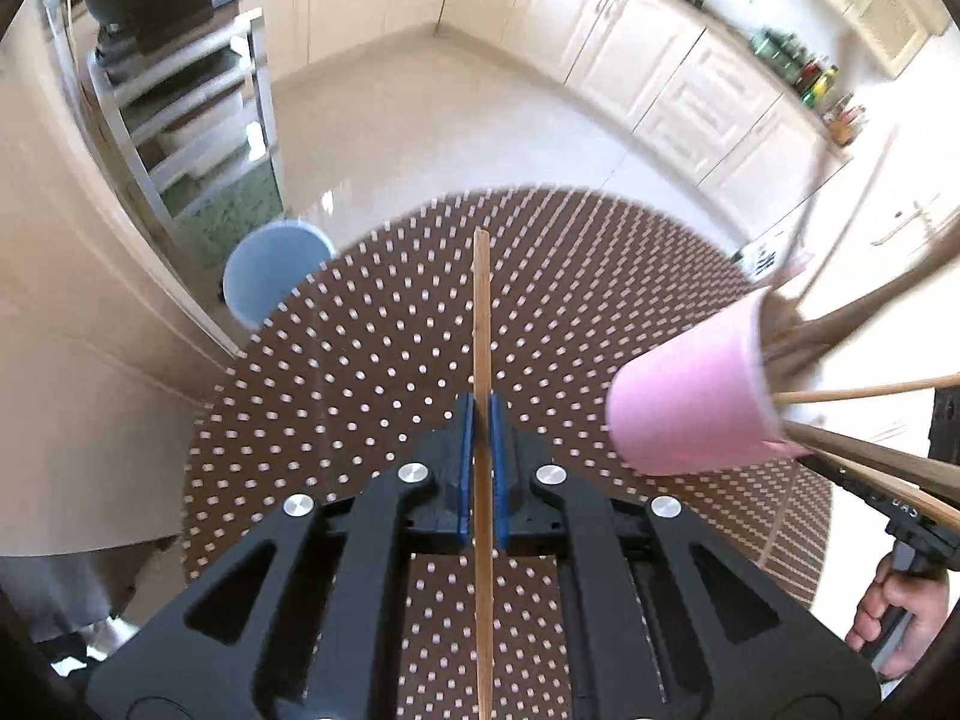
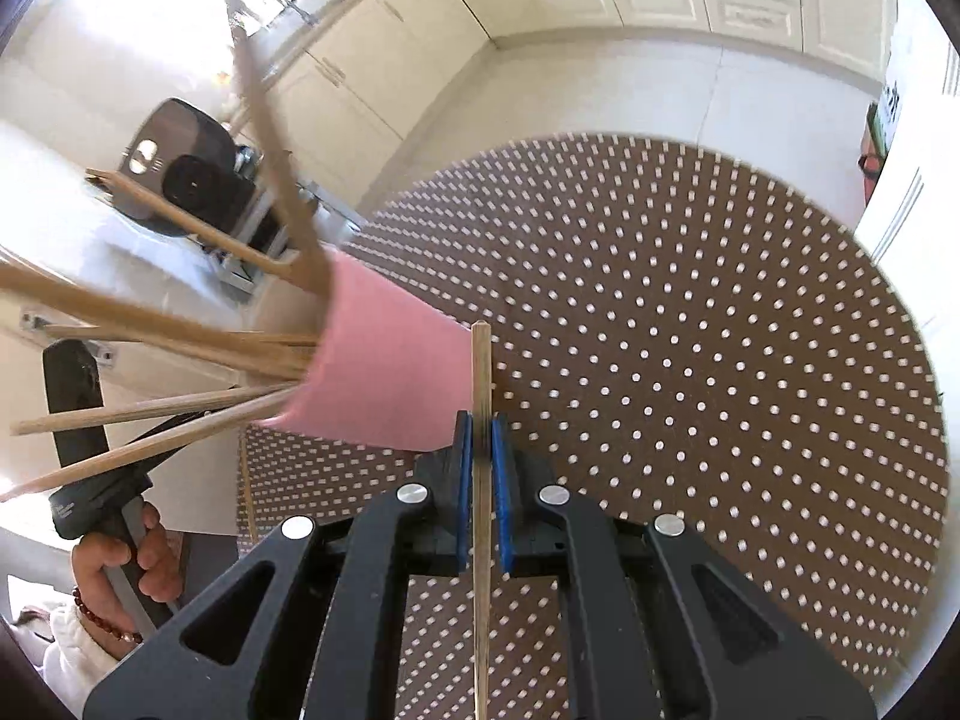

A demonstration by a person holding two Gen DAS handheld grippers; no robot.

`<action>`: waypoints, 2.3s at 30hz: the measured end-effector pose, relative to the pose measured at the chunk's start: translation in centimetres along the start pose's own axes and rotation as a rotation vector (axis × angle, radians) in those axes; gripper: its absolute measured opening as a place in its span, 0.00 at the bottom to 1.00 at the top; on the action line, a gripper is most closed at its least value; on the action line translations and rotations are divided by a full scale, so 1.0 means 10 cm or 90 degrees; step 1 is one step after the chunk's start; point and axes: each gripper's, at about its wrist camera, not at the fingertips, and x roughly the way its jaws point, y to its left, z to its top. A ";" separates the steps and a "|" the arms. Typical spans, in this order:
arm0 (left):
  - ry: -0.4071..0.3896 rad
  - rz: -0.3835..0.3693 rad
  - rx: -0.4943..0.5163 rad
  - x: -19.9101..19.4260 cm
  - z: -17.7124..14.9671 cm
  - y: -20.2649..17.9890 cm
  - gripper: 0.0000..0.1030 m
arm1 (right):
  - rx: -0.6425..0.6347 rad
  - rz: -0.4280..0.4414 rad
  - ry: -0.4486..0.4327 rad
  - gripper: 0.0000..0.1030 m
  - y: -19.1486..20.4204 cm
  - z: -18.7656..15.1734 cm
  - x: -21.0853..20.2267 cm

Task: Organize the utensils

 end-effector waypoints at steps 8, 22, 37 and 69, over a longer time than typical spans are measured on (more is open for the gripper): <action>-0.115 -0.045 -0.007 -0.84 -0.23 -0.02 0.06 | -0.057 -0.006 -0.103 0.05 0.38 -0.23 -0.68; -0.357 -0.146 0.007 -2.02 -0.44 -0.44 0.06 | -0.167 -0.033 -0.291 0.05 1.07 -0.42 -1.66; -0.489 -0.146 -0.017 -2.02 -0.04 -0.90 0.06 | -0.290 -0.040 -0.399 0.05 1.26 0.07 -1.69; -0.630 -0.076 -0.077 -1.53 -0.13 -1.07 0.06 | -0.345 -0.012 -0.264 0.05 1.00 -0.08 -0.92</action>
